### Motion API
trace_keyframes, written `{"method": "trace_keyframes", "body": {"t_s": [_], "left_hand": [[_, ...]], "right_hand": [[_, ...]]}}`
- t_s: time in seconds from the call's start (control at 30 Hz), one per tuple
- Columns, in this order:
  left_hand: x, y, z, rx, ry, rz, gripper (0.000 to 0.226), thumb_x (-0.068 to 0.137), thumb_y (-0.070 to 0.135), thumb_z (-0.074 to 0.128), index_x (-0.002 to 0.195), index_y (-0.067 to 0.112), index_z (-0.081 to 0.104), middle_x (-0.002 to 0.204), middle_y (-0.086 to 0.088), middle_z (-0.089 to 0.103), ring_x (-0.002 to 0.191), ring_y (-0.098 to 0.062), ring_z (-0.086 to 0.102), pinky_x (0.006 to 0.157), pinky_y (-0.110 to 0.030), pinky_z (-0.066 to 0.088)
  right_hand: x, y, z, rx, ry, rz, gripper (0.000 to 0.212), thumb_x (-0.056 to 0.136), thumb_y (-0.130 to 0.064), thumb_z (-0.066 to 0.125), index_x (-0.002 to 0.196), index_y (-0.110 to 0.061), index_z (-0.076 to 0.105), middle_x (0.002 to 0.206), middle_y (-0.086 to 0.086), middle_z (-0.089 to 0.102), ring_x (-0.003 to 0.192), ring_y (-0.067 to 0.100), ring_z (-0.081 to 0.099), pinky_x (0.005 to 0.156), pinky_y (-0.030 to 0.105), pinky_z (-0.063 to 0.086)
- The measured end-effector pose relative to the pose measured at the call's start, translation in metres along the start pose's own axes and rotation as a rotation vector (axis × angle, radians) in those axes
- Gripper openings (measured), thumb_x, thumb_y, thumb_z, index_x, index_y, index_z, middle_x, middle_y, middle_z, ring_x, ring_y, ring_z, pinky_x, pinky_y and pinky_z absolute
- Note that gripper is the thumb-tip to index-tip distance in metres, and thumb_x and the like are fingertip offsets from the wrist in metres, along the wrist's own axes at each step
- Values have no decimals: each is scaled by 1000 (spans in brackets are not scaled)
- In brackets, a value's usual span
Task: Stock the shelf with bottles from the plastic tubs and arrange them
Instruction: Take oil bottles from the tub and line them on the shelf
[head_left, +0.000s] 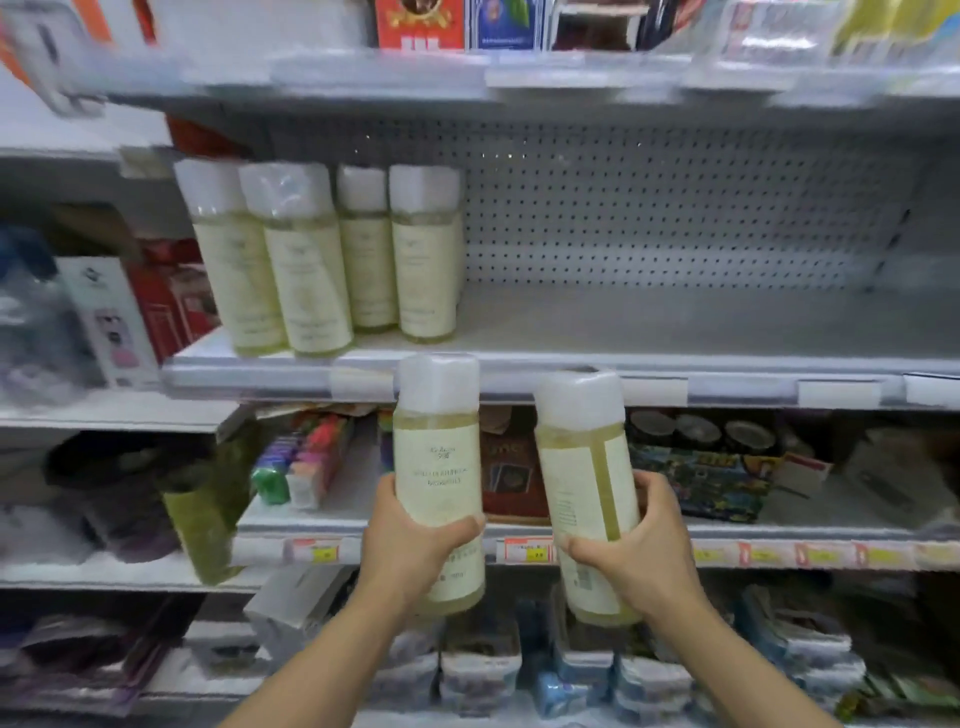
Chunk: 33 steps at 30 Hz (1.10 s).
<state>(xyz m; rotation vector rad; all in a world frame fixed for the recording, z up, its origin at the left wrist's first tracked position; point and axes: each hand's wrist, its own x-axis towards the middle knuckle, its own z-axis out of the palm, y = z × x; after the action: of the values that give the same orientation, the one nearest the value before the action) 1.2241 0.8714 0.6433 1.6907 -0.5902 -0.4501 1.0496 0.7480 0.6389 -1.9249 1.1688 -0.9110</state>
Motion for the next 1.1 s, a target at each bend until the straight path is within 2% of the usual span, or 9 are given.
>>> {"method": "trace_keyframes", "body": {"t_s": [0.1,0.27,0.37,0.47,0.67,0.8,0.97,1.1], "left_hand": [[10,33,-2,-6,19,71,70,61,13,88,113,19,41,98,12,56,93,-13,57,77,-31,47],[35,77,1,-10,83,119,71,60,20,89,114,24,44,103,10,60,95,-14,60,76,-31,50],[56,100,3,-4,119,156,73,63,17,88,118,23,40,110,6,58,101,-17,57,83,-35,51],[76,116,4,10,167,193,77,62,16,88,121,20,39,114,3,57,105,-19,56,91,-40,50],[116,131,-4,28,289,207,78,61,22,89,119,21,38,113,4,58,106,-20,58,92,-43,51],[140,138,-9,12,328,183,75,64,25,88,113,19,31,107,3,54,99,-19,57,83,-35,50],[165,135,-10,-3,355,202,69,67,17,86,111,17,33,103,5,53,98,-17,55,77,-29,49],[183,121,-14,90,456,210,72,59,22,91,107,19,37,102,1,57,103,-24,57,88,-42,51]], "right_hand": [[20,-21,-14,32,12,-30,87,50,-26,91,112,-32,31,114,-3,47,103,16,52,84,38,51],[61,-53,-30,94,0,-69,84,51,-24,91,110,-31,32,112,-3,48,102,16,52,80,33,51],[86,-65,-31,129,-34,-86,84,51,-23,92,110,-30,33,110,-4,49,100,15,52,76,29,49],[106,-75,-26,151,-77,-104,86,48,-27,92,111,-31,33,109,-4,50,100,16,54,78,31,51],[134,-98,-15,228,-184,-139,85,50,-24,91,110,-32,31,109,-6,51,98,14,53,79,30,48],[148,-110,-7,259,-215,-155,85,51,-23,91,111,-31,32,108,-7,52,94,12,54,74,26,45],[159,-115,5,268,-213,-152,87,48,-25,92,111,-34,33,110,-7,54,99,13,56,83,36,51],[164,-118,14,282,-207,-156,87,45,-26,92,111,-35,35,109,-10,55,97,10,57,83,39,53]]}}
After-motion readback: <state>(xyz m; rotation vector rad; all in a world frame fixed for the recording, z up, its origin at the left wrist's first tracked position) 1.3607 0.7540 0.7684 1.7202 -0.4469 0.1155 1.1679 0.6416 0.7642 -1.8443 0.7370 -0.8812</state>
